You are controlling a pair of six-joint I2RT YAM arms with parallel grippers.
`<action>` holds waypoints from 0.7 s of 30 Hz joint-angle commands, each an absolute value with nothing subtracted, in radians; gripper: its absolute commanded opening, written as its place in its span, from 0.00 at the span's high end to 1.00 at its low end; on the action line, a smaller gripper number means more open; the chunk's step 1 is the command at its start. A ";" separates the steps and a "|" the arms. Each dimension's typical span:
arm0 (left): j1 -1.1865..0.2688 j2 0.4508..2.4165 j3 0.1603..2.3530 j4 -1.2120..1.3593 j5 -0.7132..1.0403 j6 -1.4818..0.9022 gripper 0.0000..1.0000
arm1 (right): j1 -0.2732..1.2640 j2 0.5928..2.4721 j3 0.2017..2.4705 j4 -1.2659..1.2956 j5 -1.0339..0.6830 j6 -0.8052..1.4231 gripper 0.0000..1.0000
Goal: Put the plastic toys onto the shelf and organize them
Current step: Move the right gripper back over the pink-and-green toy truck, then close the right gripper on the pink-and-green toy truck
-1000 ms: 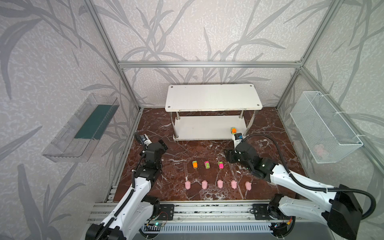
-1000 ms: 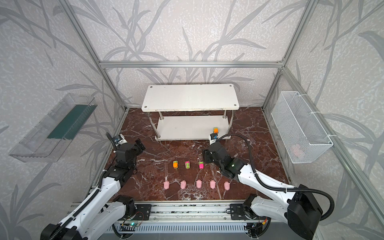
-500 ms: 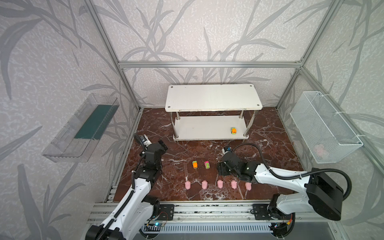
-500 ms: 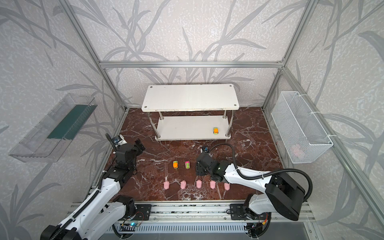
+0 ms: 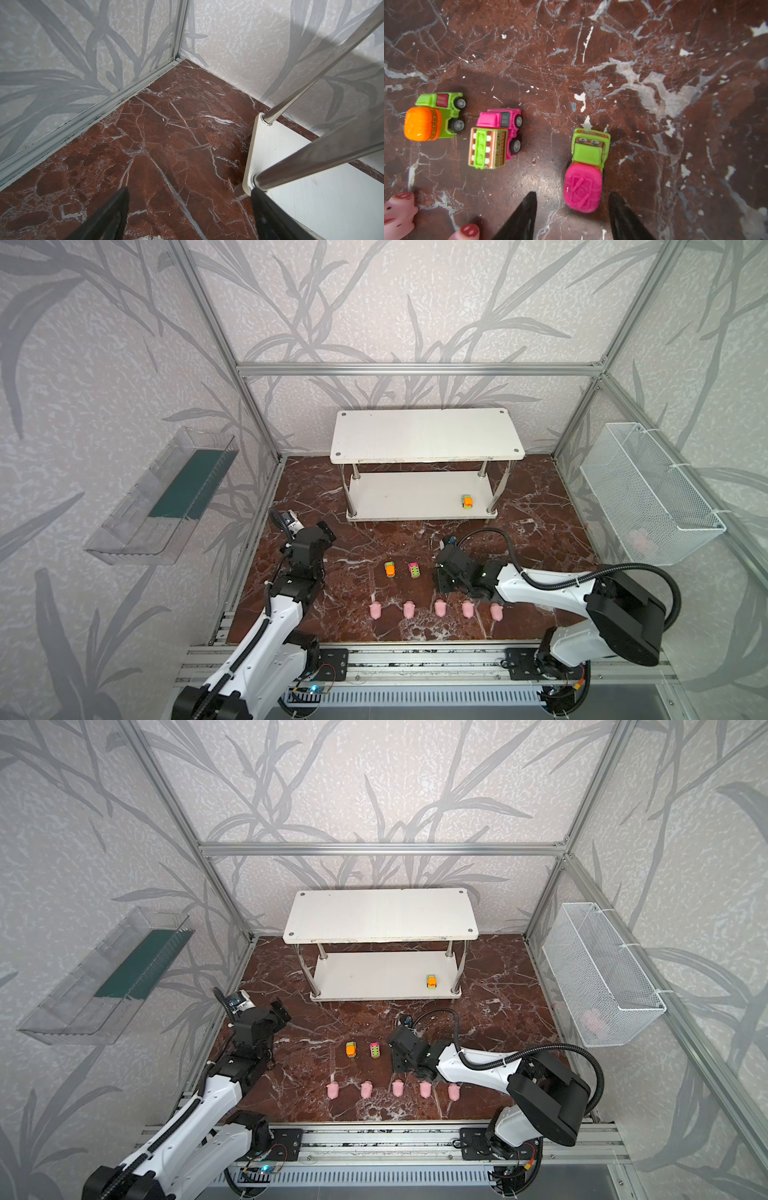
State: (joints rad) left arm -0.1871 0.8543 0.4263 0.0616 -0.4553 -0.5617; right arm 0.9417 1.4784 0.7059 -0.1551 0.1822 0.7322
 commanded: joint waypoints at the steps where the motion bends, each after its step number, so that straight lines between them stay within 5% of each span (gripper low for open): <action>1: -0.189 0.861 0.424 0.075 -0.477 -0.580 0.11 | 0.946 1.489 0.737 -0.143 0.213 0.722 0.45; 21: -0.189 0.873 0.425 0.077 -0.483 -0.576 0.11 | 0.934 1.538 0.758 -0.168 0.239 0.710 0.56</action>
State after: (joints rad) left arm -0.1871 0.8722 0.4259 0.0620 -0.4595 -0.5606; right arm 0.9382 1.5295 0.7364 -0.1452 0.2203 0.7109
